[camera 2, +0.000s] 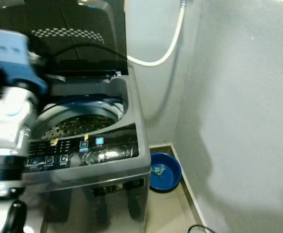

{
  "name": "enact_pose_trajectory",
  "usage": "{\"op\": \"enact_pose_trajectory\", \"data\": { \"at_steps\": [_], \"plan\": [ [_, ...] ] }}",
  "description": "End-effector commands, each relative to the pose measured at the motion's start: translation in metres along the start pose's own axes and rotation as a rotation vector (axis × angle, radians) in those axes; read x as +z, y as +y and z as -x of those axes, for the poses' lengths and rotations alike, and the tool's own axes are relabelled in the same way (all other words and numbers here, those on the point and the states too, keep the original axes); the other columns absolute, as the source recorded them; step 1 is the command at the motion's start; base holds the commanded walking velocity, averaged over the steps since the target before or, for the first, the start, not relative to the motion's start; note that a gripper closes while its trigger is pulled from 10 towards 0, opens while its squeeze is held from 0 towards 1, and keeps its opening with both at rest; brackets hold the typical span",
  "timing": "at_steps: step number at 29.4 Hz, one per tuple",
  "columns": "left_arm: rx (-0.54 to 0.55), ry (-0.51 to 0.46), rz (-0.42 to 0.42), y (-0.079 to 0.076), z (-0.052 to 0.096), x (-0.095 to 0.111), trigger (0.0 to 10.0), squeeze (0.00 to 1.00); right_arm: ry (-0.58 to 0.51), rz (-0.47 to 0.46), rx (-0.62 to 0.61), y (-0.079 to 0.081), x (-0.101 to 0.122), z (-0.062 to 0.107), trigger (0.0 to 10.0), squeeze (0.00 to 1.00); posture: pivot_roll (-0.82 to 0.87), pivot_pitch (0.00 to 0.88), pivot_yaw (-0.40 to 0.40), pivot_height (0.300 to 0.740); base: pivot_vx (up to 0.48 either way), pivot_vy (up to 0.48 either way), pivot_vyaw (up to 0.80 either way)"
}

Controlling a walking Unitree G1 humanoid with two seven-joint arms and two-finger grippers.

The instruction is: Clothes washing

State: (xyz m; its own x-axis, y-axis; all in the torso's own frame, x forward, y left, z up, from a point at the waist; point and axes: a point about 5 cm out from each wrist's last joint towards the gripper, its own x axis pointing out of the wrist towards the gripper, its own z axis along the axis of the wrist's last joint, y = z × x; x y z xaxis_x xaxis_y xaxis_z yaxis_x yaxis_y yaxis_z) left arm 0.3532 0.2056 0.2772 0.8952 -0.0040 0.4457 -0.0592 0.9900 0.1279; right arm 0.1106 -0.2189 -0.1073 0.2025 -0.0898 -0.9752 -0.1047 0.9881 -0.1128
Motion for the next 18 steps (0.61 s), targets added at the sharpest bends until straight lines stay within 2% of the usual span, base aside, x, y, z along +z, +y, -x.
{"op": "enact_pose_trajectory", "data": {
  "at_steps": [1,3,6,10,12,15,16,17,18],
  "plan": [
    [-0.007,0.018,0.026,0.001,0.002,-0.006,10.0,0.0,0.01,0.006,-0.003,-0.003,-0.004,0.0,10.0,0.0,-0.04,0.078,-0.044,0.74,0.0,0.0,0.0],
    [-0.03,0.053,-0.003,0.001,0.0,-0.016,10.0,0.0,0.04,0.011,-0.006,-0.008,-0.017,0.001,10.0,0.0,-0.06,0.114,-0.047,0.74,0.0,0.0,0.0],
    [-0.03,0.067,-0.023,0.004,-0.001,-0.019,10.0,0.0,0.051,0.012,-0.007,-0.01,-0.021,0.001,10.0,0.0,-0.06,0.114,-0.047,0.74,0.0,0.0,0.0],
    [0.068,0.12,-0.183,0.042,-0.007,-0.025,10.0,0.0,0.065,0.002,-0.013,-0.019,-0.03,0.002,10.0,0.0,-0.08,0.149,-0.05,0.74,0.0,0.0,0.0],
    [0.108,0.164,-0.239,0.055,-0.007,-0.029,10.0,0.0,0.062,-0.004,-0.013,-0.02,-0.029,0.003,10.0,0.0,-0.08,0.156,-0.05,0.74,0.0,0.0,0.0],
    [0.118,0.197,-0.256,0.061,-0.006,-0.033,10.0,0.0,0.06,-0.006,-0.011,-0.02,-0.028,0.003,10.0,0.0,-0.08,0.158,-0.05,0.74,0.0,0.0,0.0],
    [0.069,0.323,-0.297,0.062,0.001,-0.055,10.0,0.0,0.054,-0.009,-0.006,-0.019,-0.026,0.002,10.0,0.0,-0.08,0.168,-0.05,0.74,0.0,0.0,0.0],
    [0.069,0.323,-0.297,0.062,0.001,-0.055,10.0,0.0,0.054,-0.009,-0.006,-0.019,-0.026,0.002,10.0,0.0,-0.08,0.168,-0.05,0.74,0.0,0.0,0.0],
    [0.035,0.37,-0.299,0.06,0.005,-0.064,10.0,0.0,0.052,-0.01,-0.003,-0.019,-0.025,0.002,10.0,0.0,-0.08,0.169,-0.05,0.74,0.0,0.0,0.0]
  ]
}}
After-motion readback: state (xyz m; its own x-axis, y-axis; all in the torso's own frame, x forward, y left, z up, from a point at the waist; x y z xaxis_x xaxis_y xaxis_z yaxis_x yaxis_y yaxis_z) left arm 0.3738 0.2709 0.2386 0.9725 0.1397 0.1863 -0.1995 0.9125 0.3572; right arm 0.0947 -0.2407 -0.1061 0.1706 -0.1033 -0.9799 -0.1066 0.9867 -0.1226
